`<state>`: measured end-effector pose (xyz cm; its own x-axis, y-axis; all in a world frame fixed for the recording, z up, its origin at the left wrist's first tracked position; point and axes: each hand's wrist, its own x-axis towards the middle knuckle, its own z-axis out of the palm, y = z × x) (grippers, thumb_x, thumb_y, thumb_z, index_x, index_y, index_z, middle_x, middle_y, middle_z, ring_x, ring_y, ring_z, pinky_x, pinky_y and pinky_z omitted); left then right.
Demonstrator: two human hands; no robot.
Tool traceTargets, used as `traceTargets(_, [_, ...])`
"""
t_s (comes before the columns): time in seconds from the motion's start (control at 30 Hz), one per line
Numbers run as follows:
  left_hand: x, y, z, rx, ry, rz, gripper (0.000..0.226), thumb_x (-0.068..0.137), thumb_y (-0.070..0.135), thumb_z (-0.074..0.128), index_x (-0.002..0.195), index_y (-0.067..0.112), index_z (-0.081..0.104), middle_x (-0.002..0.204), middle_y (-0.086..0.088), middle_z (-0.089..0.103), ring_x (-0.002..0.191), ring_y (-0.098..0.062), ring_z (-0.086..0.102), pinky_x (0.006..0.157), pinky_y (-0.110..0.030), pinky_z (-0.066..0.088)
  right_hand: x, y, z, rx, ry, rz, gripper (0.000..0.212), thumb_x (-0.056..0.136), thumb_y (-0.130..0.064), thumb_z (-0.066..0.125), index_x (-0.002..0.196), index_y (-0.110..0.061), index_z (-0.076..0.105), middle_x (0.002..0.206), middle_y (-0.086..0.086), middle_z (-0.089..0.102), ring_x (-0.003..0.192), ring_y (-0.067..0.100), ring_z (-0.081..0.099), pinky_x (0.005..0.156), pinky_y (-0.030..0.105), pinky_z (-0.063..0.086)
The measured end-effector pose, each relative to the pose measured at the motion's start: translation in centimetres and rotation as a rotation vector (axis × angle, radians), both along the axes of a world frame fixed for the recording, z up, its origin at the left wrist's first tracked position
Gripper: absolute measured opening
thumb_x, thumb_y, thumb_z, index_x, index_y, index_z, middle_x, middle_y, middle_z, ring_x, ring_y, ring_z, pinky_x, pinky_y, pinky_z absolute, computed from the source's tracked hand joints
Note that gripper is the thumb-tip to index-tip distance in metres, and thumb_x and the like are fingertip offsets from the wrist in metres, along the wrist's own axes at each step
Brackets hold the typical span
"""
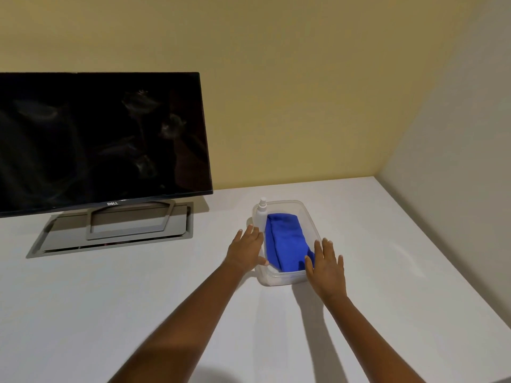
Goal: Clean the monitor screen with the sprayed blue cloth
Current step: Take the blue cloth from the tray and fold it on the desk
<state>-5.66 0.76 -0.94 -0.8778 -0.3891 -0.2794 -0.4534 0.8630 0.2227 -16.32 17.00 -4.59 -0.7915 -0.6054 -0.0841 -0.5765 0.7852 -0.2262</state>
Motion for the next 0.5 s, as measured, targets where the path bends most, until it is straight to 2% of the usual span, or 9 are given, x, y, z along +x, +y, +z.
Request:
traceTargets(0.1, [-0.4,-0.1,0.0,-0.002,-0.040,-0.006,0.073,0.087,0.037,0.056,0.144,0.009,0.020,0.157,-0.009,0.013,0.146,-0.025,0.004,0.119,-0.042,0.006,0.1,-1.3,0.5,0.070,0.073,0.065,0.055,0.099,-0.032,0.029,0.146,-0.009,0.011,0.157,0.011,0.007,0.145,0.022,0.007,0.117,0.044,0.009])
traceTargets(0.17, [-0.7,-0.1,0.0,-0.013,-0.055,-0.003,0.073,0.087,0.037,0.057,0.144,0.010,0.021,0.157,-0.008,0.013,0.146,-0.025,0.004,0.118,-0.042,0.006,0.3,-2.7,0.8,0.077,0.051,0.113,0.058,0.099,-0.033,0.032,0.146,-0.007,0.010,0.156,0.012,0.008,0.145,0.023,0.008,0.117,0.044,0.009])
traceTargets(0.37, [-0.7,0.0,-0.3,-0.083,-0.067,0.003,0.077,0.086,0.041,0.056,0.145,0.010,0.019,0.158,-0.008,0.010,0.146,-0.025,0.001,0.119,-0.042,0.003,0.5,-7.2,0.1,0.178,-0.152,0.155,0.069,0.094,-0.044,0.042,0.141,0.001,0.019,0.150,0.015,0.024,0.140,0.027,0.020,0.116,0.043,0.019])
traceTargets(0.5, [-0.8,0.0,-0.6,-0.134,-0.096,0.000,0.078,0.087,0.044,0.054,0.146,0.010,0.016,0.158,-0.008,0.009,0.146,-0.025,0.000,0.119,-0.042,0.002,0.3,-8.7,-0.9,0.325,-0.196,0.158,0.078,0.091,-0.049,0.046,0.142,0.003,0.017,0.150,0.021,0.023,0.141,0.034,0.019,0.117,0.043,0.019])
